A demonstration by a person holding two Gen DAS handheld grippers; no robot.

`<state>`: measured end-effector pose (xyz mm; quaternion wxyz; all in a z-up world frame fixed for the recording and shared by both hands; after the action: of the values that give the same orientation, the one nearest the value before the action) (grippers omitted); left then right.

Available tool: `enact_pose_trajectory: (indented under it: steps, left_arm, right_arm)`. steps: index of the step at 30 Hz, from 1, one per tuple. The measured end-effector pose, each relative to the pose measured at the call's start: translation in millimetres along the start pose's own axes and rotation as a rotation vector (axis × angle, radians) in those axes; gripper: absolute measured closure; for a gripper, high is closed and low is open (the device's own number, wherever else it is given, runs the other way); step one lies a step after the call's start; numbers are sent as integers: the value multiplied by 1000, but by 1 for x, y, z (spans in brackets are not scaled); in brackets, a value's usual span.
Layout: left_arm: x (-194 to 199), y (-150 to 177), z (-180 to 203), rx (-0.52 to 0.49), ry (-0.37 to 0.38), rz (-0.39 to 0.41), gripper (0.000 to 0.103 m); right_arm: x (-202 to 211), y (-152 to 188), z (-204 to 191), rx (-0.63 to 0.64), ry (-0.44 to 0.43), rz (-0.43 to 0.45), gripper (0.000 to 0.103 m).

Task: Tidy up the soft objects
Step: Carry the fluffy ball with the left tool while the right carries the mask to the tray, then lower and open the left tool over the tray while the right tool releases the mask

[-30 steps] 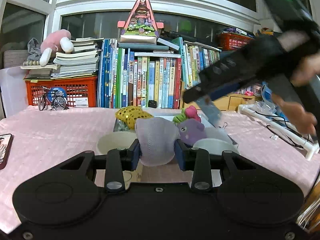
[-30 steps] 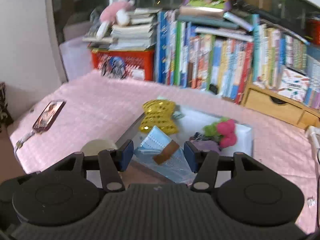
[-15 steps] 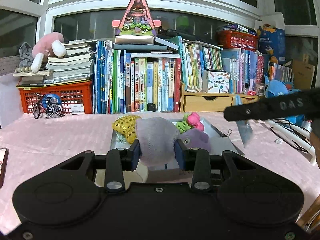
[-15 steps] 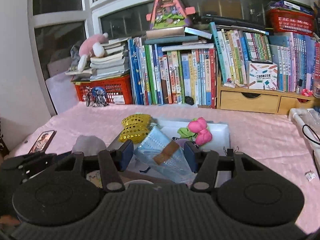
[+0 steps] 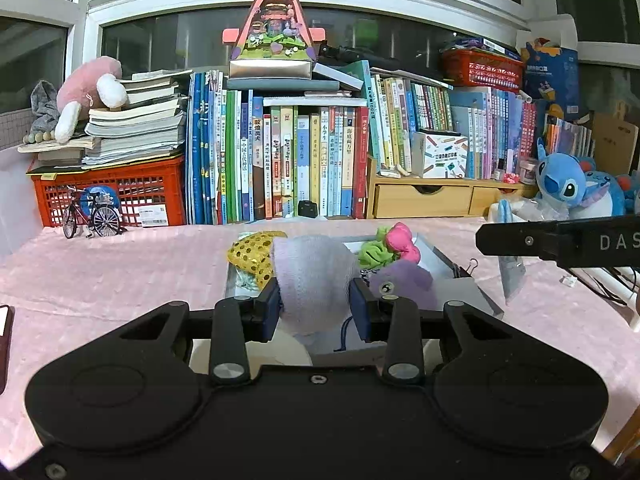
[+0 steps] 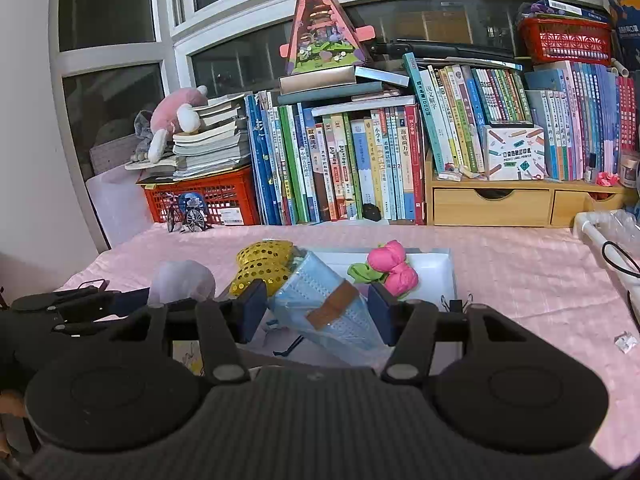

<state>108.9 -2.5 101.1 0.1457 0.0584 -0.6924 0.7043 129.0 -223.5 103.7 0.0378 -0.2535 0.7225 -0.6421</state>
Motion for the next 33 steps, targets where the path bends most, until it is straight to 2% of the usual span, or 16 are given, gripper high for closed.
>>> enact_pose_trajectory:
  steps: [13, 23, 33]
  left_arm:
    - [-23, -16, -14, 35, 27, -47, 68]
    - [-52, -28, -26, 86, 71, -127, 68]
    - [-74, -31, -22, 70, 80, -170, 68]
  right_arm:
    - [-10, -5, 8, -23, 21, 1, 43]
    - [-25, -15, 24, -127, -1, 1, 43]
    - [-42, -18, 34, -183, -11, -12, 43]
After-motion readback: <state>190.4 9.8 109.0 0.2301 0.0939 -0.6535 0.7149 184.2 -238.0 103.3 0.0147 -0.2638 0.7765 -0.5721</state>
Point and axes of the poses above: each gripper's, at about its wrist camera, not at the fingertips, and x roughly against the way its jaws point, z to its right, y to its underside, the point moved 1 cm from there along -x, roughly the way its jaws point, and after that the axes turned 8 degrees about z, right-handed, at the moved point
